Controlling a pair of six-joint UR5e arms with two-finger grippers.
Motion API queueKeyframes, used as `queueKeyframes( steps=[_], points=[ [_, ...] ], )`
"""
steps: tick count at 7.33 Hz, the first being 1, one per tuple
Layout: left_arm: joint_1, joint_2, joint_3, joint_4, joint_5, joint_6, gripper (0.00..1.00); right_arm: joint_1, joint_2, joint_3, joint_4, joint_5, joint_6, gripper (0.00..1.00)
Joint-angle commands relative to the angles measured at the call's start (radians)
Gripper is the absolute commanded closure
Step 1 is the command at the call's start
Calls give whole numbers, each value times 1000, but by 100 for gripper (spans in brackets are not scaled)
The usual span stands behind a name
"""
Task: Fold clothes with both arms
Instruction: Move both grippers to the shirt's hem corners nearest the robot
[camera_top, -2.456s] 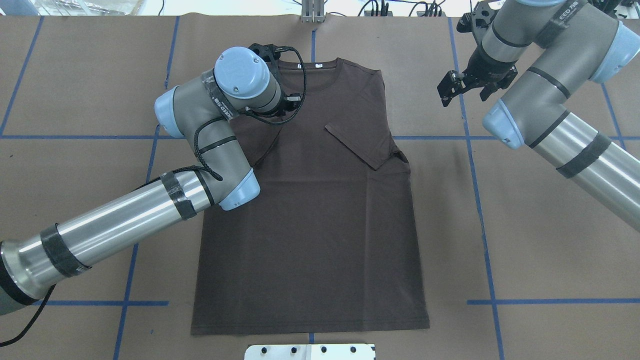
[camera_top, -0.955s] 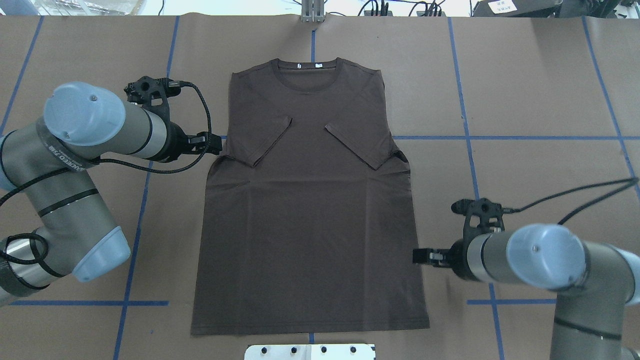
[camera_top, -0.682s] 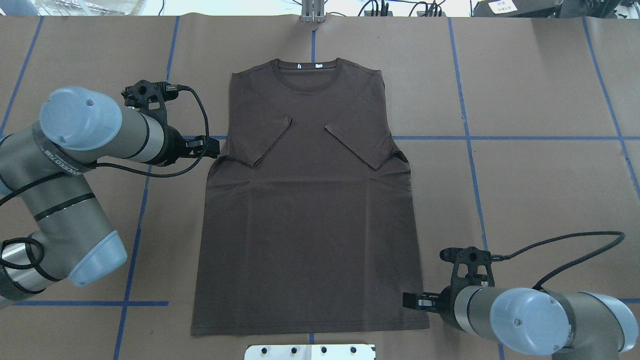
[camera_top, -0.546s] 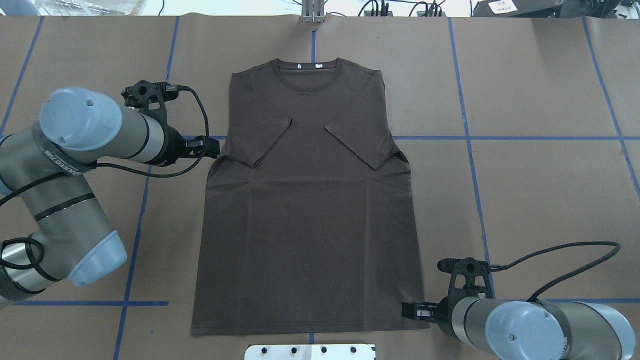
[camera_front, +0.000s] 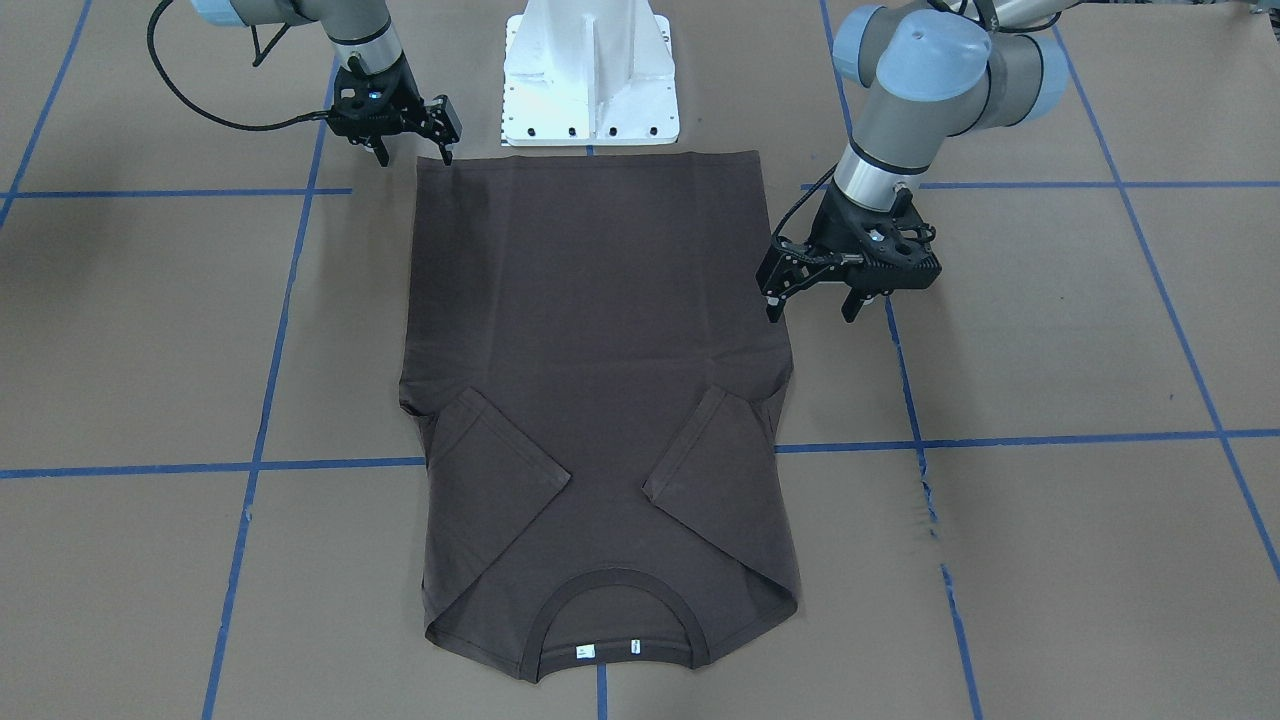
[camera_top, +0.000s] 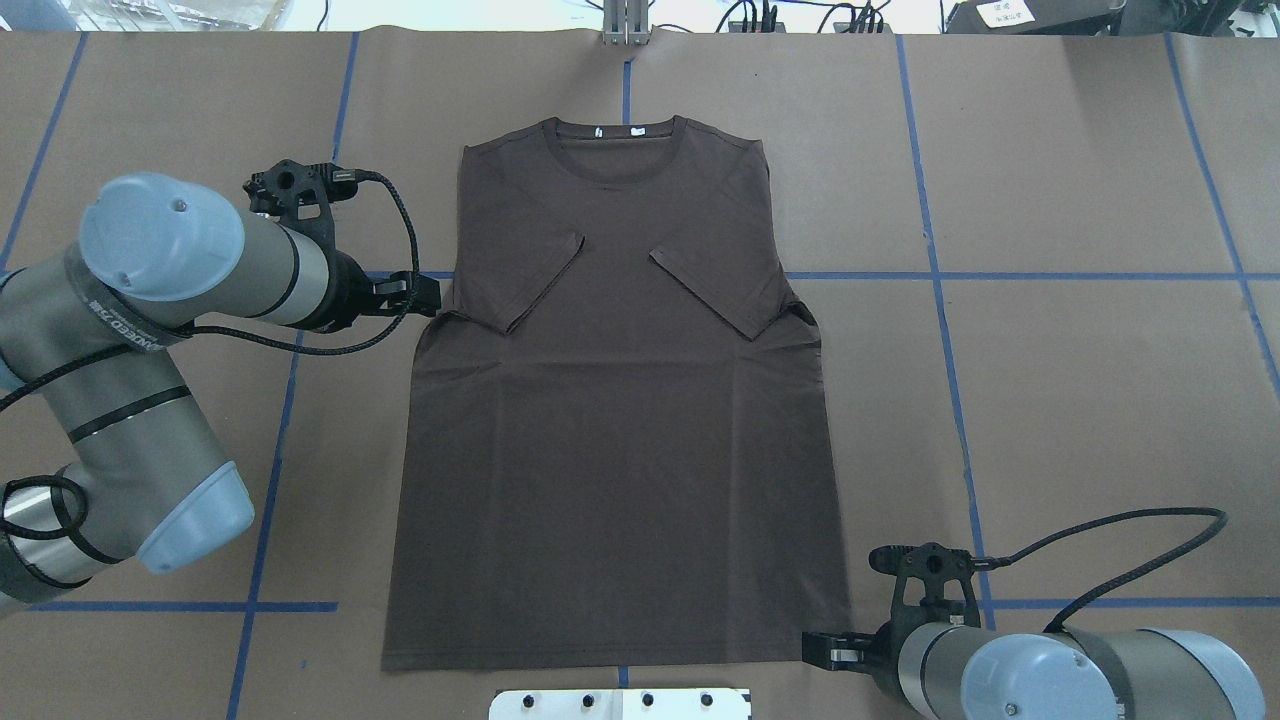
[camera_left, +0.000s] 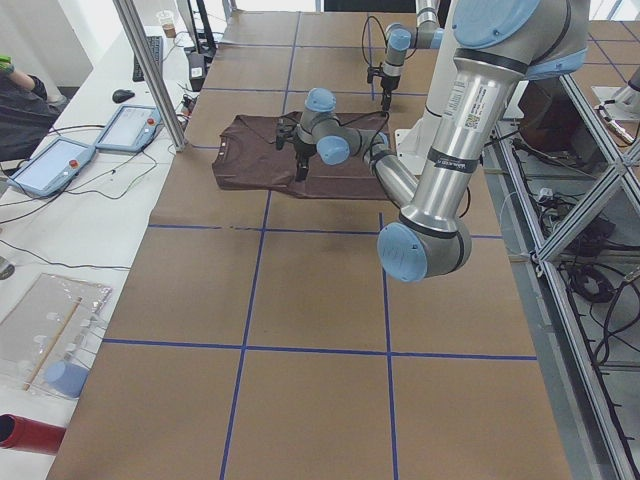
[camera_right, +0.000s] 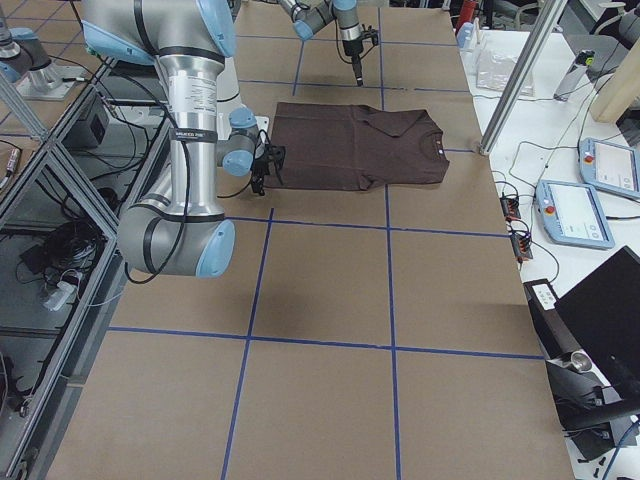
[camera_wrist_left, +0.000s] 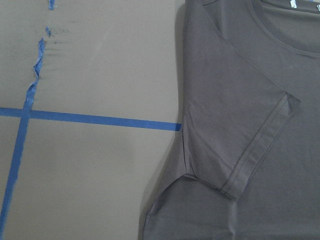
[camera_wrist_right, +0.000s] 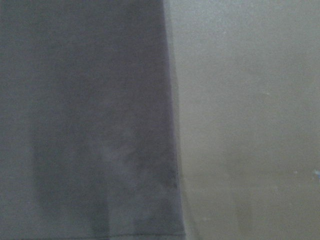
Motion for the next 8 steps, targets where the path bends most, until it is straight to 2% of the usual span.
queueKeyframes(
  steps=[1, 3, 4, 8],
  points=[
    [0, 0, -2, 0, 0, 0, 0, -2, 5, 2, 0, 1, 0, 43],
    [0, 1, 0, 0, 0, 0, 0, 2, 5, 2, 0, 0, 0, 89],
    [0, 1, 0, 0, 0, -1, 0, 0, 4, 0, 0, 0, 0, 98],
    [12, 1, 0, 0, 0, -10, 0, 6, 4, 20, 0, 3, -1, 100]
  ],
)
